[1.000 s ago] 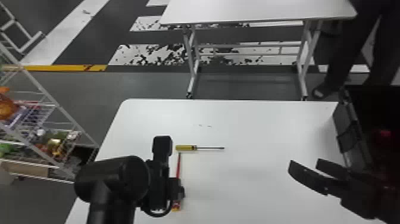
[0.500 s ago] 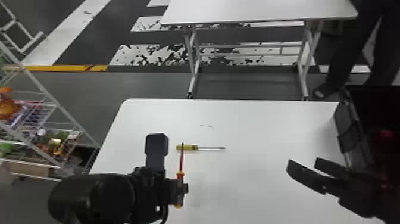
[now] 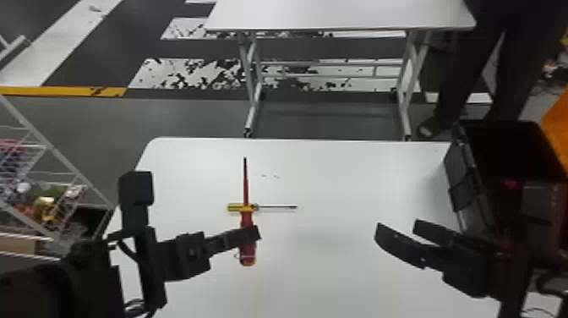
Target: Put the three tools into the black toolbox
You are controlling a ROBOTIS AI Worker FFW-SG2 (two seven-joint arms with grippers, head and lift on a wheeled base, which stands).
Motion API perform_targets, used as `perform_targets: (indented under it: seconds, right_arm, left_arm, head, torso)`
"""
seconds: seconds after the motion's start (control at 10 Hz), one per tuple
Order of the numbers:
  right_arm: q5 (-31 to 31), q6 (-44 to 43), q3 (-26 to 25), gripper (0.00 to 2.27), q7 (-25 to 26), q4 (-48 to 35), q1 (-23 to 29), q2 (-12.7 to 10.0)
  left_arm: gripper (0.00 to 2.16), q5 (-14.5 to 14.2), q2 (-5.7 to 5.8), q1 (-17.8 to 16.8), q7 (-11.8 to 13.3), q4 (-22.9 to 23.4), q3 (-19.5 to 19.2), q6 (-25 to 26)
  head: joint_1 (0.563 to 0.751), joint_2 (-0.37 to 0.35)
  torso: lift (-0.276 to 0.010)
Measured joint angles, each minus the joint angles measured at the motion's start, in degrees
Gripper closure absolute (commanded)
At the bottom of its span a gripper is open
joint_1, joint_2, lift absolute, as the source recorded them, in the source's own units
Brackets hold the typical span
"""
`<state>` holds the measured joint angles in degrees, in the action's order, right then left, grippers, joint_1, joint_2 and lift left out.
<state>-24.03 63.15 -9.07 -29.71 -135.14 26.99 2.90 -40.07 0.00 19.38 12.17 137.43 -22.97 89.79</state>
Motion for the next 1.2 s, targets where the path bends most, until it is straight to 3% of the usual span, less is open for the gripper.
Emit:
perform_targets:
  seconds: [0.2, 0.4, 0.6, 0.9, 1.2]
  right_arm:
    - [0.0, 0.7, 0.3, 0.05, 0.2, 0.0, -0.3, 0.0]
    - [0.1, 1.3, 1.0, 0.05, 0.4, -0.1, -0.8, 0.0]
    - [-0.5, 2.7, 2.5, 0.05, 1.0, -0.1, -1.7, 0.0]
    - [-1.3, 4.4, 7.1, 0.05, 1.8, 1.1, -5.1, 0.0]
    - [-1.5, 7.9, 13.7, 0.05, 3.1, 3.9, -9.6, -1.7]
  left_arm:
    - [2.14, 1.2, 0.0, 0.3, 12.6, -2.2, -3.7, 0.0]
    - [2.14, 5.3, 0.0, 0.5, 22.9, -4.8, -4.0, 0.0]
    - [2.14, 7.3, 0.0, 1.2, 29.4, -6.2, -3.7, 0.0]
    - [2.14, 8.6, 0.0, 2.3, 31.4, -5.9, -0.9, 0.0]
    - [2.14, 14.4, 0.0, 3.2, 31.7, -5.5, 7.2, 0.0]
  head:
    - [0.695, 0.099]
    - [0.695, 0.102]
    - [0.695, 0.11]
    - [0.695, 0.142]
    - [0.695, 0.186]
  torso:
    - [-0.051]
    - [-0.051]
    - [-0.051]
    - [-0.051]
    - [-0.051]
